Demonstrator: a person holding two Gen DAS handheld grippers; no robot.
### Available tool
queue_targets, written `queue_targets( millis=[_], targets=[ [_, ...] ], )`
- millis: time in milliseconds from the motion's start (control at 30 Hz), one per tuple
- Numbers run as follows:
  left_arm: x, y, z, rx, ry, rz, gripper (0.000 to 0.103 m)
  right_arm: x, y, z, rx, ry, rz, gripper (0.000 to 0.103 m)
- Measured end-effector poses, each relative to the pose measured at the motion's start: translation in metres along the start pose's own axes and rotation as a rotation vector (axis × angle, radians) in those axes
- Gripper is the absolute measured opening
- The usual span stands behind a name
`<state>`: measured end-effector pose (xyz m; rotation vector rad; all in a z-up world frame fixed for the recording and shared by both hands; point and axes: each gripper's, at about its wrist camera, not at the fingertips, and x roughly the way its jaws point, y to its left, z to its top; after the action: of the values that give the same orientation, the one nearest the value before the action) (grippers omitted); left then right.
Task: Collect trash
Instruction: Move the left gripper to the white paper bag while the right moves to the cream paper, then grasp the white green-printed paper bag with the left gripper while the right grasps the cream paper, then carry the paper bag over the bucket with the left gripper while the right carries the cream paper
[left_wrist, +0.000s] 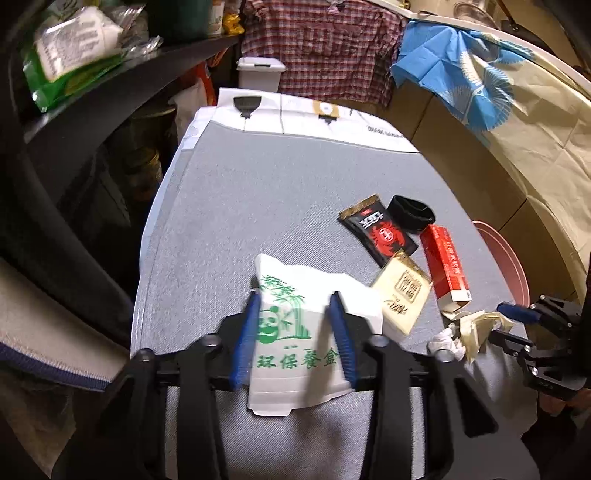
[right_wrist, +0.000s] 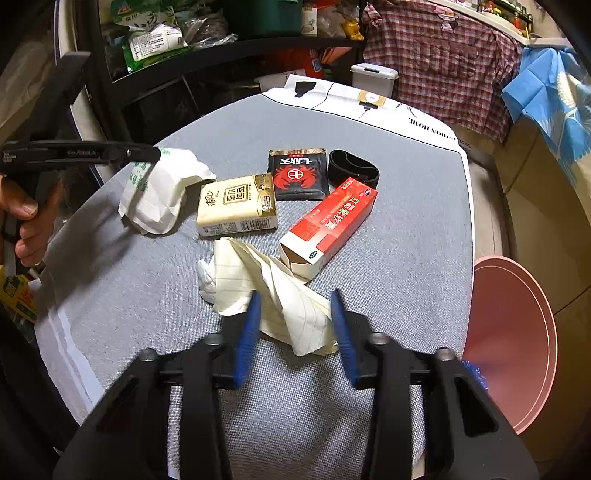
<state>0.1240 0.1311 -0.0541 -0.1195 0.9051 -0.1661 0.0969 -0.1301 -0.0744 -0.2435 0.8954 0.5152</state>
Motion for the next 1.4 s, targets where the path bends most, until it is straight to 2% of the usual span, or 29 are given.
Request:
queue_targets(
  millis=[100, 233, 367, 633, 1100, 1400],
  targets=[
    [-0.007, -0.005, 0.005, 0.011, -0.017, -0.022, 0.018, -0.002, 0.001, 0.0, -0.014, -0.007, 0.0, 0.019],
    [-0.017, -0.013, 0.013, 0.023, -0.035, -0.064, 0.012, -0.009, -0.003, 0.001, -0.002, -0.03, 0.007, 0.009],
    [-0.029, -0.025, 0.019, 0.04, -0.058, -0.101, 0.007, -0.017, -0.01, 0.003, 0.032, -0.055, 0.014, 0.007],
    [-0.046, -0.045, 0.023, 0.077, -0.104, -0.114, 0.006, -0.029, -0.021, 0.004, 0.074, -0.098, -0.001, 0.006],
    [-0.063, -0.059, 0.028, 0.068, -0.191, -0.114, 0.006, -0.051, -0.043, 0.005, 0.173, -0.18, -0.055, 0.006],
    [-0.063, -0.079, 0.033, 0.088, -0.211, -0.132, 0.006, -0.064, -0.067, 0.008, 0.254, -0.23, -0.108, 0.006]
  ],
)
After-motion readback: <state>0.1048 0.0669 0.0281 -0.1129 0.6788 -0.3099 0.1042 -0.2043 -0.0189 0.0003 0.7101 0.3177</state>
